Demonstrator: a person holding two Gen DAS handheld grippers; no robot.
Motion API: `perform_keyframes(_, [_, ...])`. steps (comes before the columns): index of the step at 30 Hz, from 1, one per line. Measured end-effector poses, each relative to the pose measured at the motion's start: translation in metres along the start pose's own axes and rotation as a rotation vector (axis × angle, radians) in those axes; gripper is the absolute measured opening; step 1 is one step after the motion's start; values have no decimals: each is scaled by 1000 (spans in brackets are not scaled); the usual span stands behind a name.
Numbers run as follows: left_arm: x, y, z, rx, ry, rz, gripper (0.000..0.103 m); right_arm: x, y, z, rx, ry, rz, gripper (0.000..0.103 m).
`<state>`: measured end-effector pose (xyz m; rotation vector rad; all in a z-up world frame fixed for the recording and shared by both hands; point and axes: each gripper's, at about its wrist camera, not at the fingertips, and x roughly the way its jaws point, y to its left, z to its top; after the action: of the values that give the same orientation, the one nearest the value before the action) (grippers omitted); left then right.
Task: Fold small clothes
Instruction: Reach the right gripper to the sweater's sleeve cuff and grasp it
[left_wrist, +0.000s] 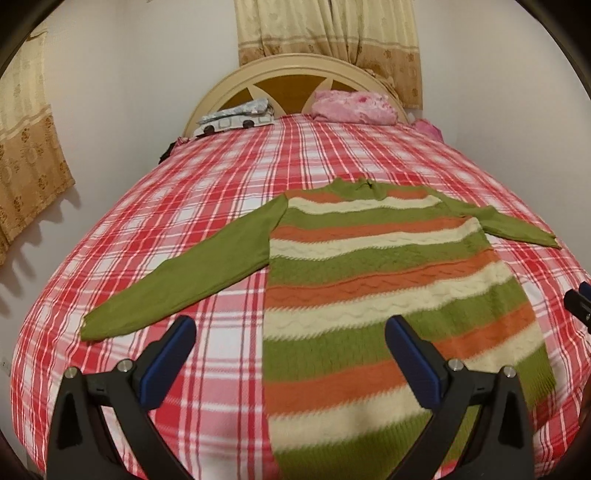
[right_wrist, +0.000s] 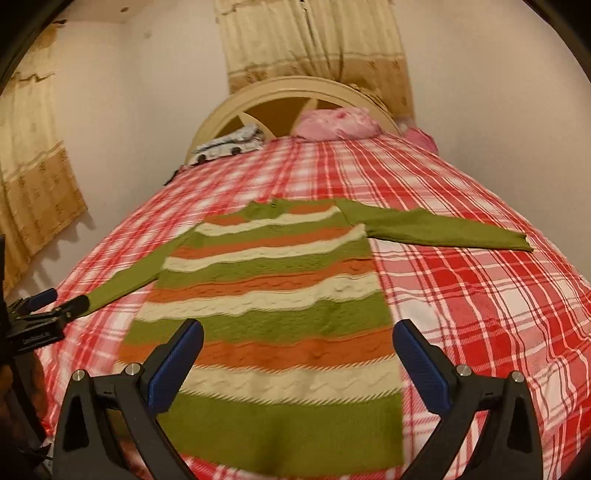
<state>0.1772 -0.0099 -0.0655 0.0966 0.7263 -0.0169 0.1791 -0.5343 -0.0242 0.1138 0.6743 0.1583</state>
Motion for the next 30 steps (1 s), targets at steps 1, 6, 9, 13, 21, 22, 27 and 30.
perform_keyframes(1, [7,-2,4,1,5,-3,103,4,-3,2,3,7,-7,102])
perform_keyframes(6, [38,-11,18,25,12,5,103,40,-47,18,59,52,-48,101])
perform_keyframes(9, [60,-13,26,37,12,23,103,57,-84,30,92,81,-108,89])
perform_keyframes(13, [89,-10,32,14,30,35,103,76,-130,41,161,120,-157,84])
perform_keyframes(21, [130,-22,34,25,68,86,103,110,-225,62,274,138,-294,83])
perform_keyframes(22, [135,-23,34,33,72,92,103,113,-238,64,285,141,-317,81])
perform_keyframes(27, [149,-23,33,24,96,73,103,128,-312,74,401,147,-428,75])
perform_keyframes(30, [155,-23,30,20,106,68,103,130,-346,84,427,133,-504,73])
